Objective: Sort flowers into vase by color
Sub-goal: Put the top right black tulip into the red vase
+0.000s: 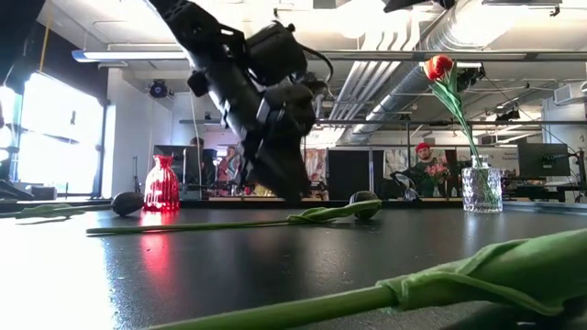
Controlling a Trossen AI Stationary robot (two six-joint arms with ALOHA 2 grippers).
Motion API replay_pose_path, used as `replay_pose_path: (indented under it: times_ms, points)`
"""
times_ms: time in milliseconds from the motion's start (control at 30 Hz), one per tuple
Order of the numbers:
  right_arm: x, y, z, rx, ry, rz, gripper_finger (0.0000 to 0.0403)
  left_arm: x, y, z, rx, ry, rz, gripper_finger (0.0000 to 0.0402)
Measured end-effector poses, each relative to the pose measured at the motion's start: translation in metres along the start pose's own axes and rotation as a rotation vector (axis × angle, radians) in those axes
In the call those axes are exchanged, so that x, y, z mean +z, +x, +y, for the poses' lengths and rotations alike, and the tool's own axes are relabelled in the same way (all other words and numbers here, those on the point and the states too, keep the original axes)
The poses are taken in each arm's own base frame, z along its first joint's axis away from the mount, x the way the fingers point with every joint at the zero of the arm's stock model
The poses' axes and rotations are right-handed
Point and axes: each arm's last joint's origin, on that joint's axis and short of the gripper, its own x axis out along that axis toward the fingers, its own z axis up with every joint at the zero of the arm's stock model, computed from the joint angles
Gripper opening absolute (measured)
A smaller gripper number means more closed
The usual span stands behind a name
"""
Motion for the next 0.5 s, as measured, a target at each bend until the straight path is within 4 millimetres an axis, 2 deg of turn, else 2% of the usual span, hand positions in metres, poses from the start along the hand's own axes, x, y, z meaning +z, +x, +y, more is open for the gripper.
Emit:
replay_pose_path:
  times_ms: [133, 333, 500]
  points:
    - [-0.002, 0.0, -0.002, -0.014, -0.008, 0.023, 0.0193, -0.01, 0.016, -0.003, 0.017, -0.004, 0.04, 0.0131]
    - [-0.003, 0.0, -0.002, -0.022, -0.043, 0.025, 0.0193, -0.016, 0.029, -0.005, 0.078, -0.033, 0.032, 0.013]
    - [-0.002, 0.0, -0.003, -0.048, -0.068, 0.012, 0.0193, -0.023, 0.031, -0.011, 0.228, 0.001, -0.017, 0.0095]
